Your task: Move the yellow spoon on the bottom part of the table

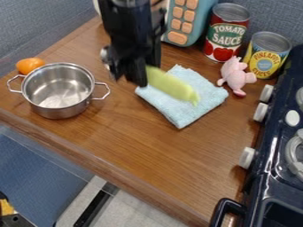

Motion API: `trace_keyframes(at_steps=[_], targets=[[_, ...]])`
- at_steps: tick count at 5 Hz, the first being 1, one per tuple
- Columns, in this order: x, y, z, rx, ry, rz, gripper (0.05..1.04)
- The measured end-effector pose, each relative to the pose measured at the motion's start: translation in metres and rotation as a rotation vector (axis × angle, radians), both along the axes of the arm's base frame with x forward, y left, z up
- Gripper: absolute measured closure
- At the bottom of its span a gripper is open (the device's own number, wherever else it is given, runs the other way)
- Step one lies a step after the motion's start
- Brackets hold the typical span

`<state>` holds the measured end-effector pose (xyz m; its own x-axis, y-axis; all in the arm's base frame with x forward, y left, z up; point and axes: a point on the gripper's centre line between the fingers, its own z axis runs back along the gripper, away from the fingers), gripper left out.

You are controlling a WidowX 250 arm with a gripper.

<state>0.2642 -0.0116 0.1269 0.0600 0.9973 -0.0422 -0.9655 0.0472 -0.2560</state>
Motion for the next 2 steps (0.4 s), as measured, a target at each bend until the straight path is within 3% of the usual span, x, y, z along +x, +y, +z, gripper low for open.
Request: trace_keyframes(at_steps=[1, 2], targets=[[-0.014, -0.016, -0.020, -0.018, 0.047, 0.033, 0.757], [-0.031, -0.029, -0.049, 0.021, 0.115, 0.023, 0.757]])
